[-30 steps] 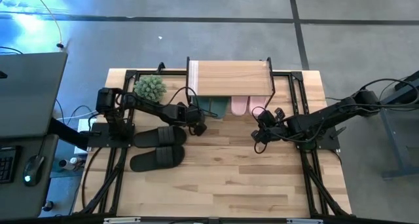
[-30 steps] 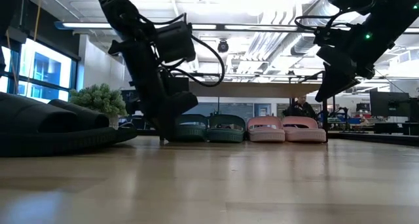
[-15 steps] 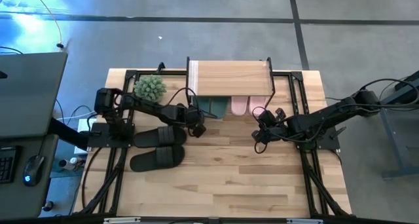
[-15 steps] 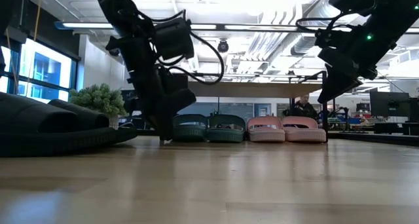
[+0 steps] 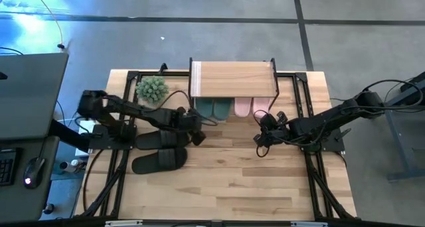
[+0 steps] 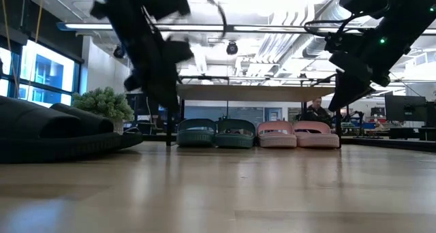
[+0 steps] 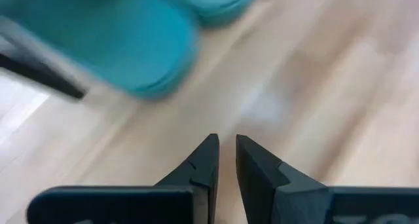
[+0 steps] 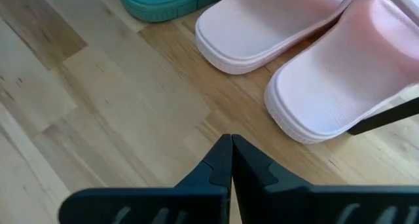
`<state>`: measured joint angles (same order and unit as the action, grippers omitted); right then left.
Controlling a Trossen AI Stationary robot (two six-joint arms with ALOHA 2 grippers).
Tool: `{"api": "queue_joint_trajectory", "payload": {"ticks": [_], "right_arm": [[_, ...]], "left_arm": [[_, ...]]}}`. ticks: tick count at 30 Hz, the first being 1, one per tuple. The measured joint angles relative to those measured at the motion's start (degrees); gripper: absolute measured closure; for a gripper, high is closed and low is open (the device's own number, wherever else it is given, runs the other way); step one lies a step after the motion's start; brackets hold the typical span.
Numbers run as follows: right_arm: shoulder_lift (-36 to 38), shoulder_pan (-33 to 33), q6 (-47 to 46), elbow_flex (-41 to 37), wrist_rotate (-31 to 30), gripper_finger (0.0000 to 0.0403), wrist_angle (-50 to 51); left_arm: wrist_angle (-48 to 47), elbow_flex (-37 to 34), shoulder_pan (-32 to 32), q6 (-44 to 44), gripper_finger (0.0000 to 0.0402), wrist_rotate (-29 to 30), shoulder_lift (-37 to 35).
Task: Pick and place slides into the shelf
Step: Put the top black slides on the shelf
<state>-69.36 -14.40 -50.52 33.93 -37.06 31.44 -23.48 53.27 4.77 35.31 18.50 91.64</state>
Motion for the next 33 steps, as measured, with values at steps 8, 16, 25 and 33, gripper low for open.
{"api": "queue_joint_trajectory", "payload": {"ticks": [8,16,25,33], "right_arm": [[0.0,-0.14,0.63,0.0,0.69,0.0403,0.75],[0.0,-1.81,1.09,0.0,1.18,0.0403,0.95],[0.0,-3.41,1.09,-0.02,0.57,0.0403,2.21],[0.0,-3.41,1.46,-0.02,0.46,0.0403,3.36]], "left_arm": [[-4.37,0.03,-6.02,2.04,0.0361,-11.71,-12.63],[-17.97,0.07,-11.17,19.3,0.0362,-3.94,-25.78],[-30.36,0.0,-13.85,35.17,0.0362,1.96,-29.98],[-35.36,-2.82,-13.79,40.8,0.0362,1.14,-34.36]]}}
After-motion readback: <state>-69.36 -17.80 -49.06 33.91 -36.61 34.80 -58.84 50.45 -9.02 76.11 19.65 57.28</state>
